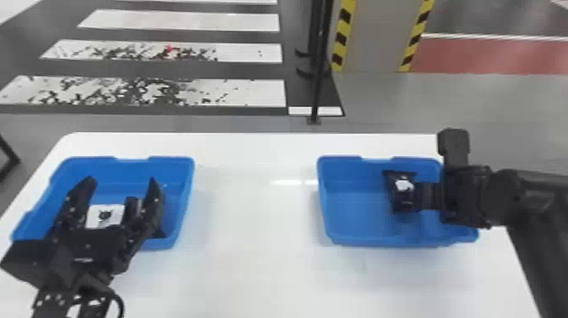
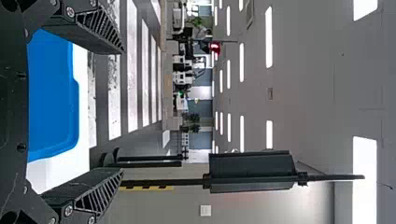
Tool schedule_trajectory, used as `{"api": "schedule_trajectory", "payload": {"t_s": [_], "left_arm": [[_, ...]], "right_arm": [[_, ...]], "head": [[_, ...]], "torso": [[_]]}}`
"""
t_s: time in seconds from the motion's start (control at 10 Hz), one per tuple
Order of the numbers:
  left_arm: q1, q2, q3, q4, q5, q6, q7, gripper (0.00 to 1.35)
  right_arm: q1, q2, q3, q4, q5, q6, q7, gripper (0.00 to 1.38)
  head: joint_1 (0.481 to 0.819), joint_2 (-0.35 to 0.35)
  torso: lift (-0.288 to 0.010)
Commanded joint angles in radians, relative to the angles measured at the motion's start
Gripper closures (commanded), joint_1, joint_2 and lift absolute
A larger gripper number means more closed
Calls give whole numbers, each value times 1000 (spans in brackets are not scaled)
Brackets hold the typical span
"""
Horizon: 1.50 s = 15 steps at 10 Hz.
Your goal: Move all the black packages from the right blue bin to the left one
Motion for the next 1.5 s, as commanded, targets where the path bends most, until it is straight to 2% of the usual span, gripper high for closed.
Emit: {"api": "schedule_trajectory", "payload": {"t_s": [0.0, 0.2, 0.5, 0.7, 0.9, 1.1, 1.4], "left_arm": [[3, -1, 5, 0, 0, -11, 0, 145], [3, -3, 5, 0, 2, -26, 0, 145], [6, -6, 7, 0, 16, -63, 1, 142], [3, -6, -7, 0, 46, -80, 1, 140], [3, -3, -28, 0, 84, -90, 1, 139], [-4, 8, -80, 0, 173, -144, 1, 145], [-26, 31, -168, -39, 261, -141, -5, 147]], "right_arm": [[10, 0, 4, -13, -16, -14, 1, 1085], [64, 5, 4, -84, -70, -49, 5, 1119], [192, 5, 2, -295, -174, -90, 76, 1119], [246, 5, -7, -386, -209, -154, 159, 1119], [251, 3, 12, -403, -227, -297, 269, 1119], [177, -18, 140, -298, -321, -434, 389, 1119], [118, -41, 353, -271, -431, -486, 413, 1119]], "head": [[695, -33], [695, -19], [695, 24], [695, 80], [695, 105], [695, 139], [695, 214]], "torso": [[-140], [-140], [-140], [-140], [-140], [-140], [-140]]}}
